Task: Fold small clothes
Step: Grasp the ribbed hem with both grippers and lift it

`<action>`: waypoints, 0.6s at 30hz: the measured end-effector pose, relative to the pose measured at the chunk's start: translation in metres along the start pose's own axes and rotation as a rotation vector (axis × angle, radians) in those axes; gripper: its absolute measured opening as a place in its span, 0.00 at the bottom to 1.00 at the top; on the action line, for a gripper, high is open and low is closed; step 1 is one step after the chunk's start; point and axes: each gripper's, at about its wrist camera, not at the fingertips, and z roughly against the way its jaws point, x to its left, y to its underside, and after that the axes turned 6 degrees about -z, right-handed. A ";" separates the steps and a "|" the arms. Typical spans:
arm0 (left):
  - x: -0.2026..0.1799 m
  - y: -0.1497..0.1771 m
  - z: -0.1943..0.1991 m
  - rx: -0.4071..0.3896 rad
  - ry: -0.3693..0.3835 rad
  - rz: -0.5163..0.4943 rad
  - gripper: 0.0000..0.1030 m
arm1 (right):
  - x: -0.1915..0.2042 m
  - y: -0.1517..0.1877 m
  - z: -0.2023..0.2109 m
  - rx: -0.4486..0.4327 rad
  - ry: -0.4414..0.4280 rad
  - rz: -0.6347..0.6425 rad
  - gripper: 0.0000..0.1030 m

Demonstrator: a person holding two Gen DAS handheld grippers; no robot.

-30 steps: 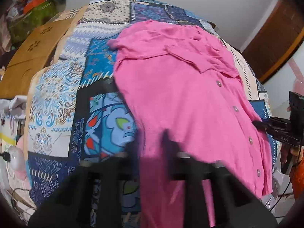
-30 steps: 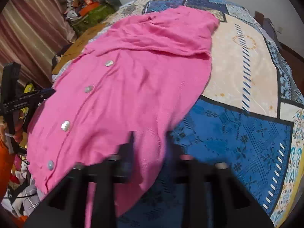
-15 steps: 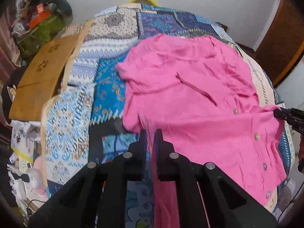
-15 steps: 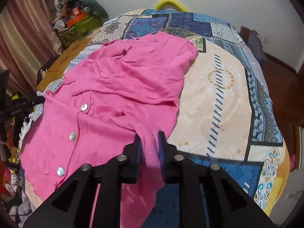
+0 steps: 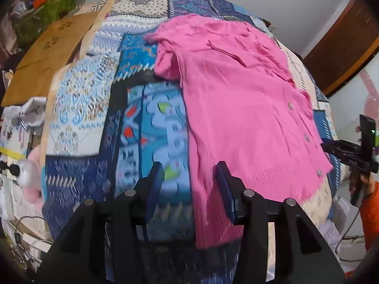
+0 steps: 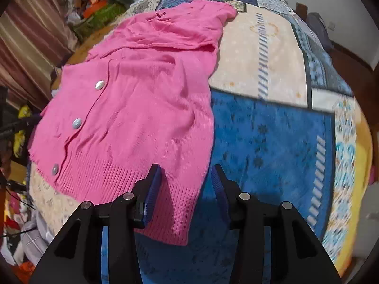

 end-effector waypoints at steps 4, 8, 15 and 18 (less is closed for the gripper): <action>-0.007 0.014 0.004 -0.018 -0.002 -0.019 0.45 | -0.002 0.009 0.001 0.005 -0.050 -0.029 0.32; -0.016 0.018 0.006 -0.037 0.012 -0.046 0.09 | 0.006 0.010 0.003 -0.001 -0.104 -0.018 0.07; -0.028 -0.005 0.039 -0.130 -0.040 -0.077 0.05 | 0.026 -0.007 0.033 -0.095 -0.085 0.082 0.06; -0.034 -0.025 0.066 -0.216 -0.052 -0.088 0.05 | 0.030 -0.024 0.057 -0.171 -0.093 0.091 0.06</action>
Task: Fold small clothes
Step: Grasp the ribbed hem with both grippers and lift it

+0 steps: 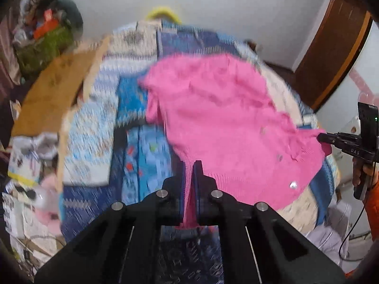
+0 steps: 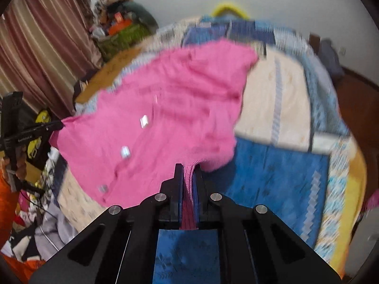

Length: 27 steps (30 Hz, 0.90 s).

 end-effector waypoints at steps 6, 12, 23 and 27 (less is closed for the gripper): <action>-0.003 -0.059 0.041 -0.178 -0.035 0.011 0.05 | 0.015 -0.045 0.038 -0.147 0.014 0.056 0.06; 0.003 -0.118 0.056 -0.283 -0.065 0.049 0.05 | 0.021 -0.093 0.056 -0.257 0.026 0.075 0.06; 0.041 -0.196 -0.035 -0.222 -0.159 0.099 0.05 | -0.008 -0.169 0.003 -0.251 0.086 0.047 0.06; 0.059 -0.214 -0.089 -0.167 -0.201 0.097 0.05 | -0.027 -0.193 -0.035 -0.214 0.118 0.028 0.06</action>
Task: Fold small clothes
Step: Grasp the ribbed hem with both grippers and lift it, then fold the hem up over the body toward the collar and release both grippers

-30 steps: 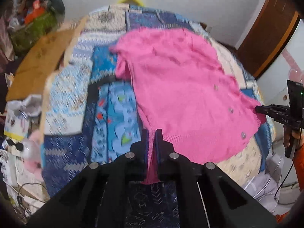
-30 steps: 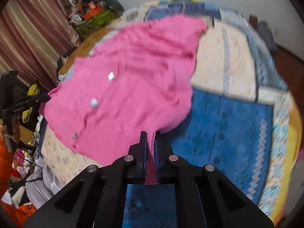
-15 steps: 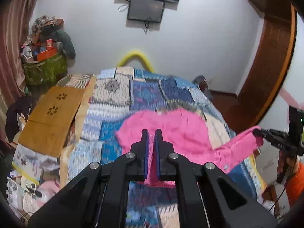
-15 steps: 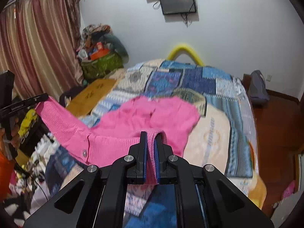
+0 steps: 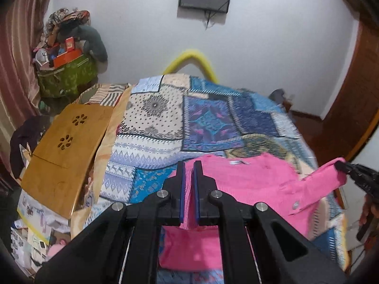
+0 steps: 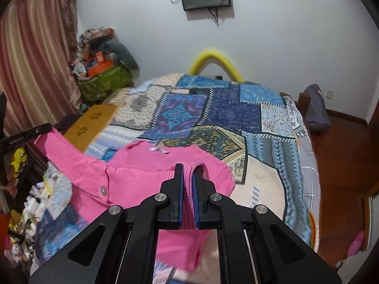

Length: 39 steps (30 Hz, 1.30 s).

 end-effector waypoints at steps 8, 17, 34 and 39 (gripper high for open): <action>0.013 -0.003 -0.124 0.106 -0.079 -0.019 0.05 | -0.027 -0.016 -0.098 0.091 0.066 0.001 0.06; 0.034 0.021 -0.179 0.221 -0.001 0.040 0.13 | -0.034 -0.014 -0.124 0.121 0.109 0.072 0.40; -0.057 0.060 -0.160 0.246 0.052 -0.325 0.60 | 0.007 0.033 -0.141 0.270 0.090 0.320 0.74; -0.053 0.038 -0.186 0.282 0.075 -0.271 0.62 | -0.002 0.024 -0.153 0.274 0.101 0.295 0.73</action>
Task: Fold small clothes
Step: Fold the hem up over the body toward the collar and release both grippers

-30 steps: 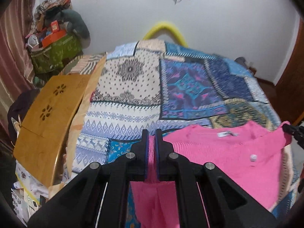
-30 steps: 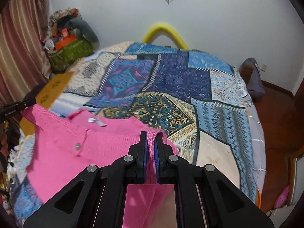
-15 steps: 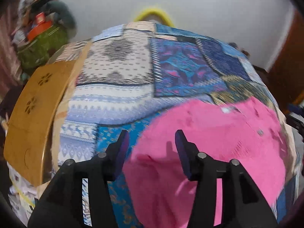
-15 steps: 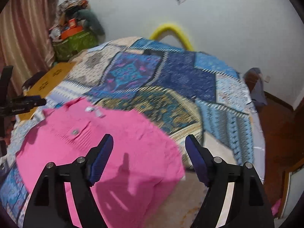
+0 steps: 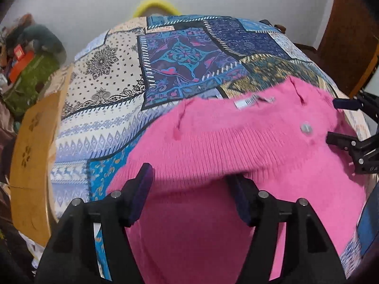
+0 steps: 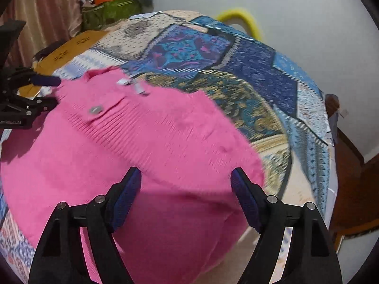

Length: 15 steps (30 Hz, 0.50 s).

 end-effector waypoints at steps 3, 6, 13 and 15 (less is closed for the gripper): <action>0.011 -0.024 -0.012 0.001 -0.063 0.014 0.62 | -0.015 -0.014 -0.006 -0.009 0.084 -0.035 0.71; 0.030 -0.040 -0.009 -0.032 -0.141 0.100 0.62 | -0.042 -0.025 0.002 -0.073 0.125 -0.163 0.71; 0.069 -0.028 0.021 -0.084 -0.128 0.249 0.62 | -0.061 -0.021 0.029 -0.135 0.094 -0.273 0.70; 0.069 -0.015 0.026 -0.061 -0.129 0.227 0.62 | -0.057 -0.015 0.035 -0.118 0.062 -0.263 0.70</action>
